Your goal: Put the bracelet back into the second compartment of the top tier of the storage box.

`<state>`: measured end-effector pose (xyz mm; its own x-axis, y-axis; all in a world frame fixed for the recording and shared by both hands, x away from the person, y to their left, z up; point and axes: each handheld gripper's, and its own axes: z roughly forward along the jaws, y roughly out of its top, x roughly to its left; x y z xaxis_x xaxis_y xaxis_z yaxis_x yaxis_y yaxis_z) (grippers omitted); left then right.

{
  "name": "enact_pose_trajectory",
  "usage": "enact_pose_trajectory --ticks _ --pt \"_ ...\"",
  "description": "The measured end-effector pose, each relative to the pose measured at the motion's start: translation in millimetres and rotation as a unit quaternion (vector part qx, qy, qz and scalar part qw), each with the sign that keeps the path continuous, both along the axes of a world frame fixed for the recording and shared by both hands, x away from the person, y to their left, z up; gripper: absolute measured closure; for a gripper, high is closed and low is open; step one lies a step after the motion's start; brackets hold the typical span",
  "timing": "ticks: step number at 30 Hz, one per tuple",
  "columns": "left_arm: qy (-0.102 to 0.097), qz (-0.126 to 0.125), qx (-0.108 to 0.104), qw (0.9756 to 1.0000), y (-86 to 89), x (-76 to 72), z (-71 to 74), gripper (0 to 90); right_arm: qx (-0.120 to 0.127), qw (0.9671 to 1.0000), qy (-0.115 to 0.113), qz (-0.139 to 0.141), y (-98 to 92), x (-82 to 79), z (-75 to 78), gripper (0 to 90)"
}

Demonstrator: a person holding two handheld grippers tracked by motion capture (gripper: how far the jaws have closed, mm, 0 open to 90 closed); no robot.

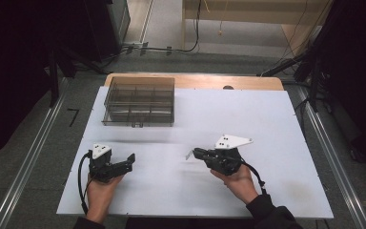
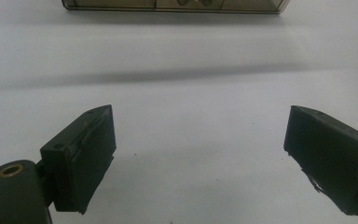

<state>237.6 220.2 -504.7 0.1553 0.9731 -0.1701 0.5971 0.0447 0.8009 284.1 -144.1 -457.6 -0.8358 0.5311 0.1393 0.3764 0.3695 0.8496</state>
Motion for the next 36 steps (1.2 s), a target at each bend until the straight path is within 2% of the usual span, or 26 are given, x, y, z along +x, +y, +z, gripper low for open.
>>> enact_pose_trajectory --ticks 19,26,36 --pt "0.002 -0.002 0.000 1.0000 0.7 -0.5 0.1 9.4 0.011 0.9993 0.006 0.036 54.3 9.5 0.8 82.8" --pt "0.003 -0.004 -0.001 1.0000 0.5 -0.2 -0.2 9.4 0.016 0.9990 0.013 0.039 67.6 13.1 -2.0 82.8" --pt "0.003 -0.004 -0.001 1.0000 0.3 0.0 -0.3 9.4 0.020 0.9987 0.012 0.044 85.8 18.0 0.7 82.9"
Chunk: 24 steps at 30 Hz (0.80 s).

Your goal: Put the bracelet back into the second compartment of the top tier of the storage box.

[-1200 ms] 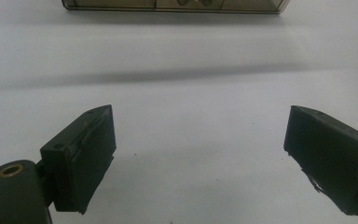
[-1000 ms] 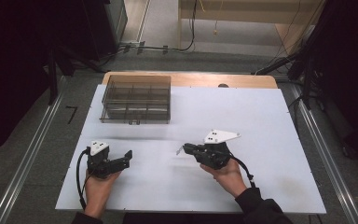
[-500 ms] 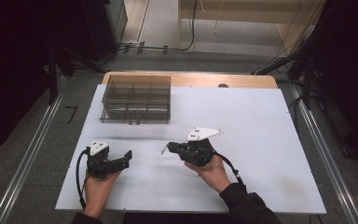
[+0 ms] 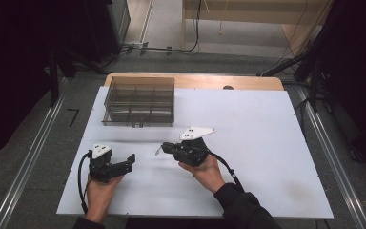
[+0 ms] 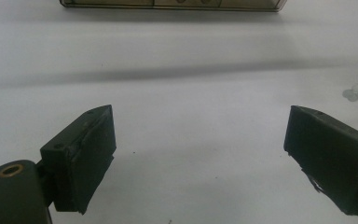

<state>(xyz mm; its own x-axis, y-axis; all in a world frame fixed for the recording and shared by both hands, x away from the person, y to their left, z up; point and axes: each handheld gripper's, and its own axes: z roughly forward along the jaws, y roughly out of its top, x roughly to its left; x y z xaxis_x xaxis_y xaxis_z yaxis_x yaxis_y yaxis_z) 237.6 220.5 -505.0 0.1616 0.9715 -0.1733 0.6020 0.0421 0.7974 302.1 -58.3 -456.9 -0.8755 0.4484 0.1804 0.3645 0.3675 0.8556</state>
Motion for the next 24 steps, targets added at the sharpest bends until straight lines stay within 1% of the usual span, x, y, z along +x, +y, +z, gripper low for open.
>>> enact_pose_trajectory --ticks 13,21,24 --pt "0.000 -0.002 0.000 1.0000 0.6 -0.4 0.2 9.4 0.012 0.9999 -0.002 0.005 25.2 8.1 5.3 82.8" --pt "-0.001 -0.002 -0.002 1.0000 0.9 -0.2 0.0 9.4 0.015 0.9999 -0.002 0.007 34.3 12.6 5.3 82.8" --pt "0.000 -0.003 -0.001 1.0000 0.7 -0.3 0.1 9.4 0.016 0.9998 0.001 0.007 37.3 15.1 4.5 82.8"
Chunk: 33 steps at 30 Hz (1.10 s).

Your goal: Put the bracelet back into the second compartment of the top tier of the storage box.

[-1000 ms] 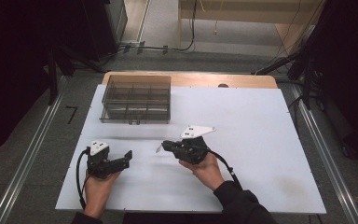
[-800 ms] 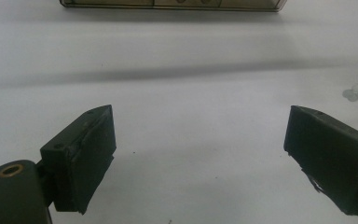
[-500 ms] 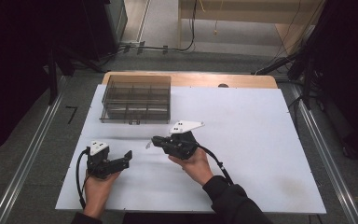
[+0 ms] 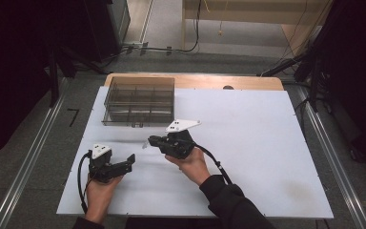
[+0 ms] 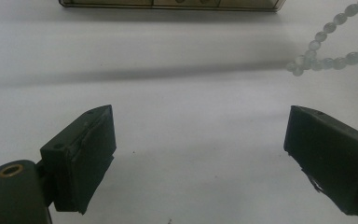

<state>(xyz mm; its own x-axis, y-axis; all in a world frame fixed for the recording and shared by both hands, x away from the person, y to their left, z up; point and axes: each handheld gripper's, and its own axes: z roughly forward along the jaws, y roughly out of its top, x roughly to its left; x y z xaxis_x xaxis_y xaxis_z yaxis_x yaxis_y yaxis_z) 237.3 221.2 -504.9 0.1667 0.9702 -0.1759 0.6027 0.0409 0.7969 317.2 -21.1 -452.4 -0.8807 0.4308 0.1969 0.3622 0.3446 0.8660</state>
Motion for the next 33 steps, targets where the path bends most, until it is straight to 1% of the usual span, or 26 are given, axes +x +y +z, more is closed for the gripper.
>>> enact_pose_trajectory --ticks 6,15,21,26,33 --pt "0.001 -0.001 -0.002 1.0000 -0.1 0.5 -0.2 9.4 -0.002 1.0000 0.002 0.002 3.5 2.5 -0.8 82.8" --pt "0.001 0.000 -0.002 1.0000 0.3 0.7 -0.3 9.4 0.012 0.9999 -0.002 0.005 9.0 6.0 4.9 82.9" --pt "0.001 -0.001 -0.002 1.0000 0.7 0.3 -0.2 9.4 0.026 0.9996 -0.004 0.011 12.6 9.4 8.8 82.9" --pt "0.001 -0.001 -0.002 1.0000 0.7 0.4 -0.2 9.4 0.033 0.9994 -0.004 0.008 12.8 11.7 10.7 82.9" --pt "0.001 0.000 -0.006 1.0000 0.9 0.8 -0.4 9.4 0.055 0.9985 0.006 0.006 10.5 19.2 17.1 82.8"
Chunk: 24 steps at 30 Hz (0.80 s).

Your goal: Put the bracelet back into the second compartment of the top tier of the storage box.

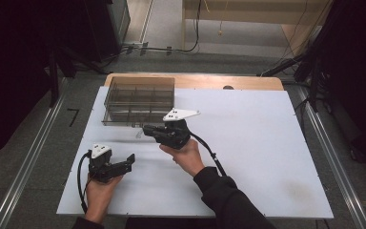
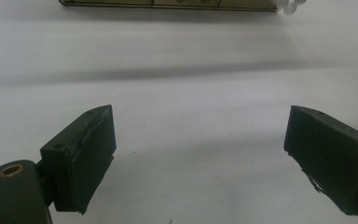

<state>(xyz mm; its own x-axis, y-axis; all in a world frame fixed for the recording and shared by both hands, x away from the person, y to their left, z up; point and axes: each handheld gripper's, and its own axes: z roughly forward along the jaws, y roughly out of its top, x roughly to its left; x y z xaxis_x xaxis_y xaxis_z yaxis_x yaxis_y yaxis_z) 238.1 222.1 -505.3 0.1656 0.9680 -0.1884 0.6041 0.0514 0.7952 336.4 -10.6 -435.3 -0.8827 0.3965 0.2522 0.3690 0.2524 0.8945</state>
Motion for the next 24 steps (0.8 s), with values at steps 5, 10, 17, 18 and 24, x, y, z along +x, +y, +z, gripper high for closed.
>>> enact_pose_trajectory --ticks 5,10,17,18,24 --pt "0.000 -0.001 0.000 1.0000 0.2 -0.1 0.2 9.4 0.015 0.9999 0.003 -0.002 -1.2 4.4 4.0 82.9" --pt "0.000 -0.002 0.000 1.0000 0.2 -0.1 0.1 9.4 0.023 0.9997 0.001 -0.008 -0.5 8.0 6.4 82.8" --pt "-0.001 -0.002 -0.001 1.0000 0.1 0.1 0.1 9.4 0.039 0.9991 -0.004 -0.018 4.4 13.0 12.5 82.9" --pt "-0.001 -0.002 -0.001 1.0000 0.1 0.1 0.1 9.4 0.039 0.9991 -0.004 -0.018 4.4 13.0 12.5 82.9" --pt "-0.001 -0.002 0.000 1.0000 0.7 0.1 0.1 9.4 0.051 0.9980 -0.010 -0.034 7.9 19.0 17.3 82.8"
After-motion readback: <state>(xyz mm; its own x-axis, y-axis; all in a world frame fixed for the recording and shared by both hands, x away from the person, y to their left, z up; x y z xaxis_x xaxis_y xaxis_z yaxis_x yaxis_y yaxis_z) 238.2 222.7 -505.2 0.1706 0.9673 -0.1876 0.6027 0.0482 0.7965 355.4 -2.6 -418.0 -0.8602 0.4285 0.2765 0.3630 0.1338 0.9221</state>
